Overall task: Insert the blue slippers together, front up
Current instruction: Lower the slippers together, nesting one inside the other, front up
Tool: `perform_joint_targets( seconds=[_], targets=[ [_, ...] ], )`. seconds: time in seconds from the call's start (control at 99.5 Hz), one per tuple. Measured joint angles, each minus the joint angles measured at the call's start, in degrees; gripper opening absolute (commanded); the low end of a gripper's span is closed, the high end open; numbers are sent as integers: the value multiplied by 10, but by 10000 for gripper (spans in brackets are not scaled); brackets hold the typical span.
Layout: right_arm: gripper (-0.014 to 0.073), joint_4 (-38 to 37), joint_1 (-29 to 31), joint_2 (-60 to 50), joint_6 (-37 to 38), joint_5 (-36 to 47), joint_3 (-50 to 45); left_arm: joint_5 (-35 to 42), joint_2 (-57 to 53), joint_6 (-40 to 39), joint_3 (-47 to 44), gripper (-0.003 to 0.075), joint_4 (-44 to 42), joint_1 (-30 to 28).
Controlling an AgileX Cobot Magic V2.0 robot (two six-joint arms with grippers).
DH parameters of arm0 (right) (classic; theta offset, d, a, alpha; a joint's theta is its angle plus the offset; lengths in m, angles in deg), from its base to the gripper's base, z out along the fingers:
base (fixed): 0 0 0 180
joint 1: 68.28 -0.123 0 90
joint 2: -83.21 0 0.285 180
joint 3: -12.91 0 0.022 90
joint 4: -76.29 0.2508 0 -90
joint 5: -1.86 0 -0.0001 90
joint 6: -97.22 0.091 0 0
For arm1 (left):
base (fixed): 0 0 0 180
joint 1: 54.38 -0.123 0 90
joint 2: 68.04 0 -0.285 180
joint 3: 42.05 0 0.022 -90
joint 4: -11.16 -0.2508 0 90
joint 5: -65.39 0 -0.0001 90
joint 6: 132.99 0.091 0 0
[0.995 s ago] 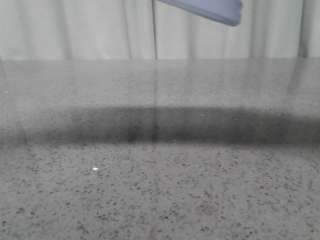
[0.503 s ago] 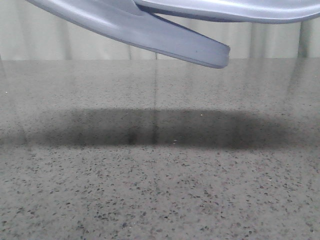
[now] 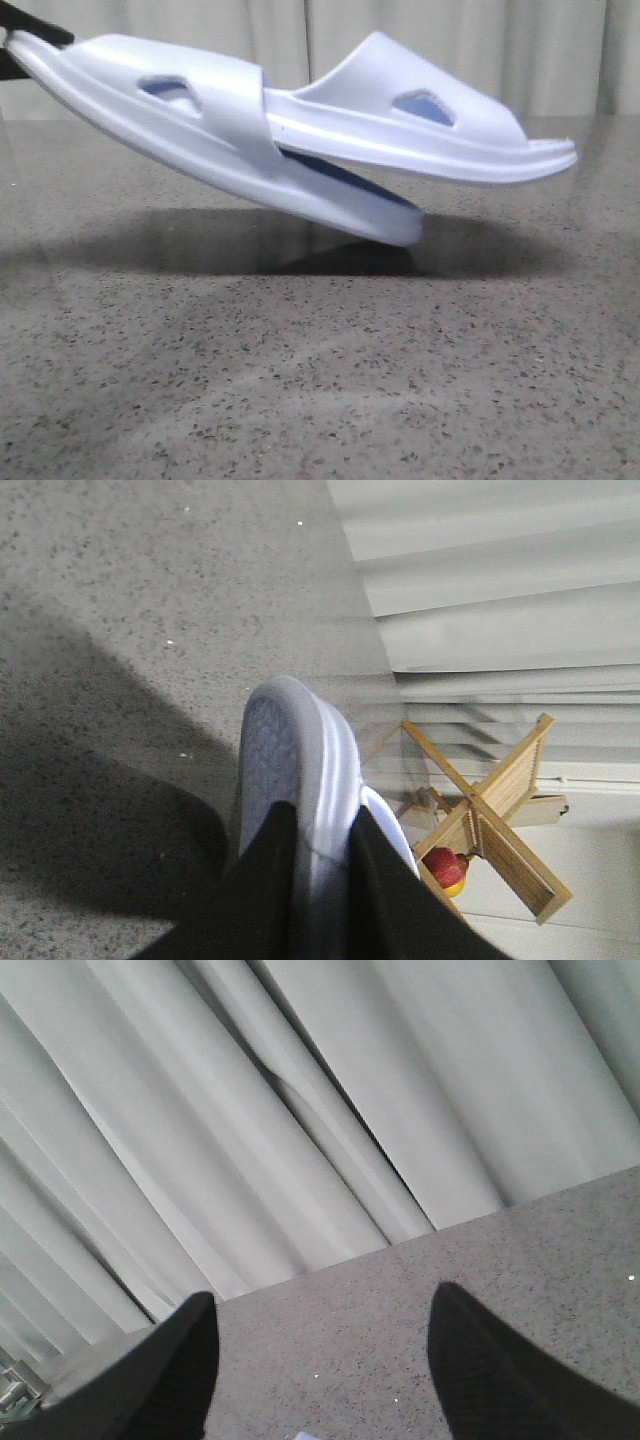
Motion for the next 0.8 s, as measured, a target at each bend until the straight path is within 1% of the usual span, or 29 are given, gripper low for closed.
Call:
perform_joint_targets(
  seconds=[0.251, 0.352, 0.432, 0.472, 0.573, 0.643, 0.704, 0.804],
  targets=[
    [394, 0, 0, -1, 0, -3, 0, 3, 48, 49, 0, 16, 6, 0],
    [394, 0, 0, -1, 0, -3, 0, 3, 56, 56, 0, 16, 8, 0],
    [394, 0, 0, -1, 0, -4, 0, 5, 57, 63, 0, 21, 8, 0],
    [394, 0, 0, -1, 0, -4, 0, 5, 57, 71, 0, 36, 8, 0],
    [394, 0, 0, -1, 0, -4, 0, 7, 57, 89, 0, 112, 8, 0],
    [394, 0, 0, -1, 0, -4, 0, 8, 57, 98, 0, 190, 8, 0],
    [394, 0, 0, -1, -1, -4, 0, 8, 57, 101, 0, 279, 9, 0],
    [394, 0, 0, -1, -1, -4, 0, 16, 57, 112, 0, 381, 9, 0]
  ],
)
